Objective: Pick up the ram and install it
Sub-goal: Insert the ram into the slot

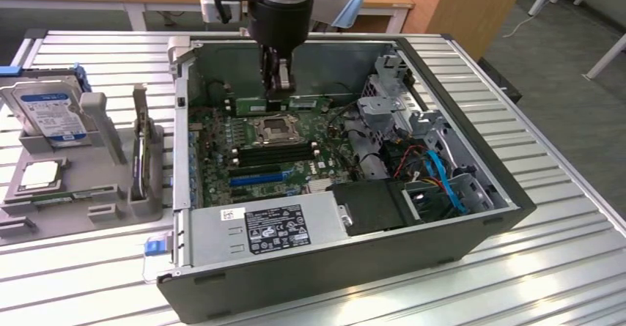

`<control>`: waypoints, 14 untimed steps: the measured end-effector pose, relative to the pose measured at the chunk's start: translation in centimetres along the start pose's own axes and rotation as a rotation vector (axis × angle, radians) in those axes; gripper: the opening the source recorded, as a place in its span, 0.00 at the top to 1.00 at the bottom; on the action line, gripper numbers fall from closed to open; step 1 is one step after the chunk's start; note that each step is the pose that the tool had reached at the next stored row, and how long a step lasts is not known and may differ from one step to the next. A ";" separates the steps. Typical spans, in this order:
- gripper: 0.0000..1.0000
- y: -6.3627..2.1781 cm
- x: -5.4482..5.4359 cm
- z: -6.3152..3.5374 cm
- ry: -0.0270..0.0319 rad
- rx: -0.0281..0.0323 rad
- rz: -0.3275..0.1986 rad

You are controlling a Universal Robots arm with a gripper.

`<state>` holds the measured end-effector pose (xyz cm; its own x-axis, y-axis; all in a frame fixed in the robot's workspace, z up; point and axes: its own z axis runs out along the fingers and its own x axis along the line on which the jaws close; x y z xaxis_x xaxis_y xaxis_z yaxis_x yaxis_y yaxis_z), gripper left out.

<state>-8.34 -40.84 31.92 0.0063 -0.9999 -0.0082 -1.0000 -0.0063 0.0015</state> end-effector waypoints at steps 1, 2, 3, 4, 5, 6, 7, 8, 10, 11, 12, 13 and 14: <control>0.86 0.00 0.0 0.18 0.0000 0.0000 0.000; 0.86 0.00 -0.1 0.37 -0.0001 0.0001 0.000; 0.86 0.00 -0.1 0.54 -0.0001 0.0000 0.000; 0.86 -0.01 -0.2 0.72 -0.0001 0.0000 0.000; 0.86 -0.01 -0.2 0.90 -0.0001 0.0000 0.000; 0.86 -0.01 -0.2 1.09 -0.0001 0.0000 0.000; 0.86 0.00 -0.2 1.27 -0.0001 0.0000 0.000; 0.86 0.00 -0.2 1.45 -0.0001 0.0000 0.000; 0.86 0.00 -0.2 1.81 -0.0001 0.0000 0.000; 0.86 0.00 -0.2 1.99 -0.0001 0.0000 0.000; 0.86 0.00 -0.2 2.17 -0.0001 0.0000 0.000; 0.86 0.00 -0.2 2.35 0.0000 0.0000 0.000; 0.86 0.00 -0.2 2.55 -0.0001 0.0001 0.000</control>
<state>-8.34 -40.63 29.37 0.0063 -0.9999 -0.0084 -1.0000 -0.0063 0.0014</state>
